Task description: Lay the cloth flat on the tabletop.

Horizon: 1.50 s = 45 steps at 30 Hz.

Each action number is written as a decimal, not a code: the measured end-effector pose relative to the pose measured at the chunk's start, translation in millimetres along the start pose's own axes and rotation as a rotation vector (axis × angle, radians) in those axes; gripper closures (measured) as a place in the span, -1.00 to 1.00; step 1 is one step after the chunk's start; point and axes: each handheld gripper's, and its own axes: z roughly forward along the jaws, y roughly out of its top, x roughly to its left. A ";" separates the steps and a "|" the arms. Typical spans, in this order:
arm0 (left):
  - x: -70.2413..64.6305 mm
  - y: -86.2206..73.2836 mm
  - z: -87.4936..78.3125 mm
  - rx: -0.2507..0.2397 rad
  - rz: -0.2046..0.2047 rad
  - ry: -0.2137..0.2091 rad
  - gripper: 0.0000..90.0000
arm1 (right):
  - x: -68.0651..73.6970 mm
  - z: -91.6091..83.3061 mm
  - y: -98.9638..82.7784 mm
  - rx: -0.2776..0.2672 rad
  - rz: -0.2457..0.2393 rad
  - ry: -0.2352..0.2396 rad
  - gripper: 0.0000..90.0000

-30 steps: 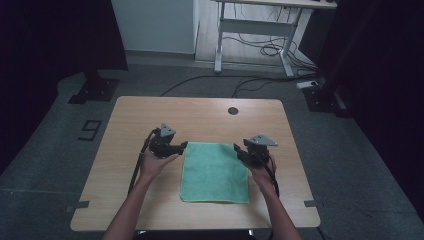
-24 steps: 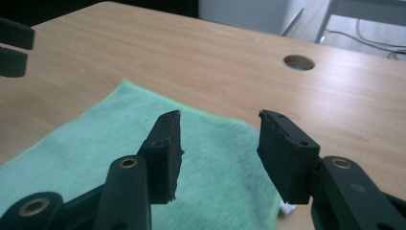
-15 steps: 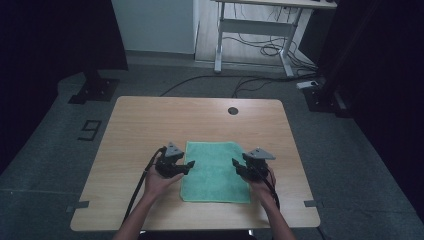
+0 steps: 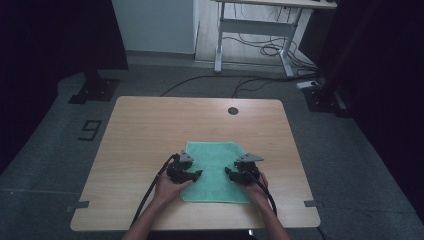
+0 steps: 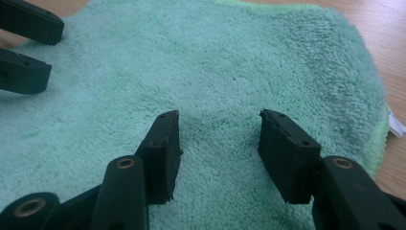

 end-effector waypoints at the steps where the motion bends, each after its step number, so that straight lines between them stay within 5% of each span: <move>1: -0.4 -1.4 -1.5 0.002 0.000 0.002 0.00 | 2.0 -0.7 -0.3 0.005 -0.012 -0.003 0.09; 12: -22.0 -30.3 -29.2 0.022 0.013 0.043 0.01 | 26.6 -18.6 -17.5 0.005 -0.058 0.064 0.11; 18: -17.5 -36.4 -33.8 -0.004 -0.022 0.008 0.01 | 16.1 -22.9 -14.3 0.033 -0.047 0.081 0.07; 23: -16.0 -38.1 -34.1 -0.016 -0.026 -0.003 0.01 | -5.7 -28.6 -7.5 -0.028 0.026 0.032 0.08; 31: -17.0 -38.5 -34.0 -0.017 -0.017 0.004 0.01 | -35.3 -12.1 18.9 -0.021 0.066 0.014 0.10; 35: -16.6 -39.0 -34.0 -0.021 -0.019 0.001 0.01 | -36.2 4.2 26.0 0.016 0.052 -0.012 0.25; 39: -17.0 -39.4 -34.0 -0.023 -0.017 0.004 0.01 | -32.3 13.4 26.5 0.046 0.034 -0.022 0.64; 45: -17.3 -40.2 -33.9 -0.029 -0.019 0.006 0.01 | -22.1 5.4 28.9 0.014 0.027 0.045 0.91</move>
